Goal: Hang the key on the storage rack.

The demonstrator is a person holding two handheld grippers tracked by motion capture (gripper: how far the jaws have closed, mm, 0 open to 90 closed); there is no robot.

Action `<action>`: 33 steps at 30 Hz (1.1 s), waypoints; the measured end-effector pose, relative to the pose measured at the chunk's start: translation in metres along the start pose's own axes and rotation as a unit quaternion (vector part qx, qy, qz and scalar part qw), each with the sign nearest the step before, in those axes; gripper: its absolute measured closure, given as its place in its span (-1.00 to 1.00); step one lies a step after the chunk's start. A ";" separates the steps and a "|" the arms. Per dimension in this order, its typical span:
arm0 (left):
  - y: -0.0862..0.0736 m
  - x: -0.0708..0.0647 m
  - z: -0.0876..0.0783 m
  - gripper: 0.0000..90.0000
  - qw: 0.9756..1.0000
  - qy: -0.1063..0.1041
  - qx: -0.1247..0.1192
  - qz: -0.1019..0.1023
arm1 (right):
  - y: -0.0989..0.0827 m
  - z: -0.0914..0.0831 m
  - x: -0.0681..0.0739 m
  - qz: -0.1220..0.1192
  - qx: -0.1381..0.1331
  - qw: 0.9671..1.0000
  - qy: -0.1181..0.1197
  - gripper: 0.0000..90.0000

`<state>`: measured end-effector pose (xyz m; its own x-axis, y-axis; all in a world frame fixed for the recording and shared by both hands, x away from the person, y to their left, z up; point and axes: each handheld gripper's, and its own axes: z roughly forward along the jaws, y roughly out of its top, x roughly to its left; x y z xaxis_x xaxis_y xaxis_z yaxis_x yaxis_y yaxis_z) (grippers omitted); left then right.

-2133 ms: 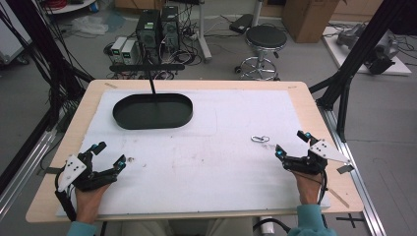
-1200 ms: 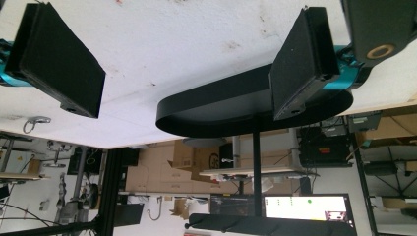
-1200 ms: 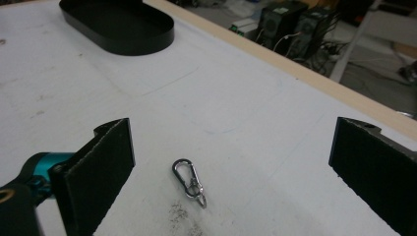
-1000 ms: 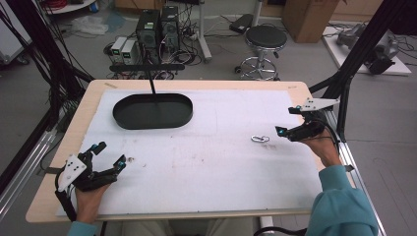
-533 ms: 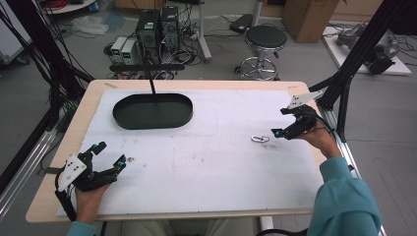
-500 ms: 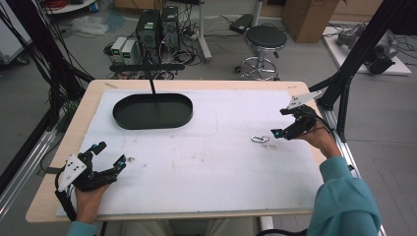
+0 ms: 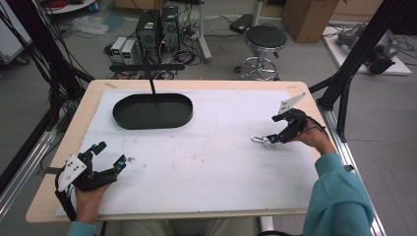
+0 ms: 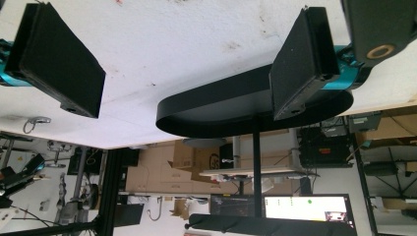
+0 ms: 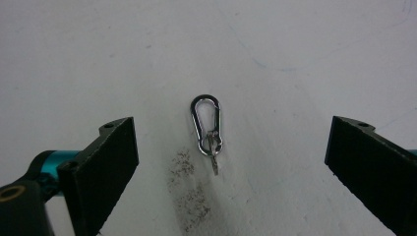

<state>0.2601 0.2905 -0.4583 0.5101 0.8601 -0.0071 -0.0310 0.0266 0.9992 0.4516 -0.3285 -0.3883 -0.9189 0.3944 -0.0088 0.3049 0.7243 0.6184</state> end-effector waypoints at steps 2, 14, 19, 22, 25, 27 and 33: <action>0.000 0.000 0.000 -0.69 1.000 0.000 0.000 0.000 | -0.001 0.004 0.000 0.004 0.012 1.000 0.007 -0.85; 0.000 0.000 0.000 -0.69 1.000 0.000 0.000 0.001 | -0.003 0.019 -0.003 0.004 0.055 0.998 0.043 -0.38; 0.000 0.000 0.000 -0.69 1.000 0.000 0.000 0.001 | -0.004 0.021 -0.004 -0.006 0.068 0.997 0.044 -0.06; 0.000 0.000 0.000 -0.69 1.000 0.000 -0.001 0.001 | -0.004 0.021 -0.005 -0.010 0.075 0.996 0.044 0.09; 0.000 0.000 0.000 -0.69 1.000 0.001 0.000 0.001 | -0.004 0.021 -0.005 -0.011 0.081 0.996 0.046 0.20; 0.000 0.000 0.000 -0.69 1.000 0.000 0.000 0.001 | -0.004 0.022 -0.005 -0.012 0.087 0.995 0.050 0.29; 0.000 -0.001 0.000 -0.69 1.000 0.000 -0.001 0.001 | -0.001 0.023 -0.004 -0.022 0.092 0.994 0.052 0.51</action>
<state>0.2600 0.2899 -0.4583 0.5096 0.8604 -0.0058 -0.0330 0.0262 0.9991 0.4605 -0.3177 -0.4074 -0.9503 0.3065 0.0551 0.2961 0.8341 0.4655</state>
